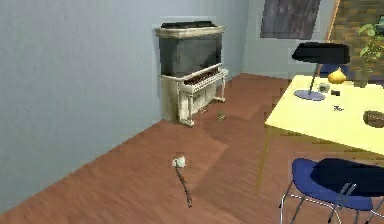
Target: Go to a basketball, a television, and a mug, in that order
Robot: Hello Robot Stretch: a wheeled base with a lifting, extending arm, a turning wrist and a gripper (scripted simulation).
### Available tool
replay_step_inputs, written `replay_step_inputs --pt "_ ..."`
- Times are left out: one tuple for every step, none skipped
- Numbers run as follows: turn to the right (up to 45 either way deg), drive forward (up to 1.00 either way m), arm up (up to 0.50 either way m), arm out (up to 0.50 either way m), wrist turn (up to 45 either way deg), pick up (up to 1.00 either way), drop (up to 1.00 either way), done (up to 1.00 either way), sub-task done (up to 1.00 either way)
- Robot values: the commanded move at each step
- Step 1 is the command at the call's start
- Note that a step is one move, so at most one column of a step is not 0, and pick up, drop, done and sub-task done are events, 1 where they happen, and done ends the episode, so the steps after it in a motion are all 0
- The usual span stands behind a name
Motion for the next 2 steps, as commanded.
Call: replay_step_inputs --pt "0.0 1.00 0.00 0.00 0.0 0.00 0.00 0.00 0.00" --pt "0.0 0.40 0.00 0.00 0.0 0.00 0.00 0.00 0.00"
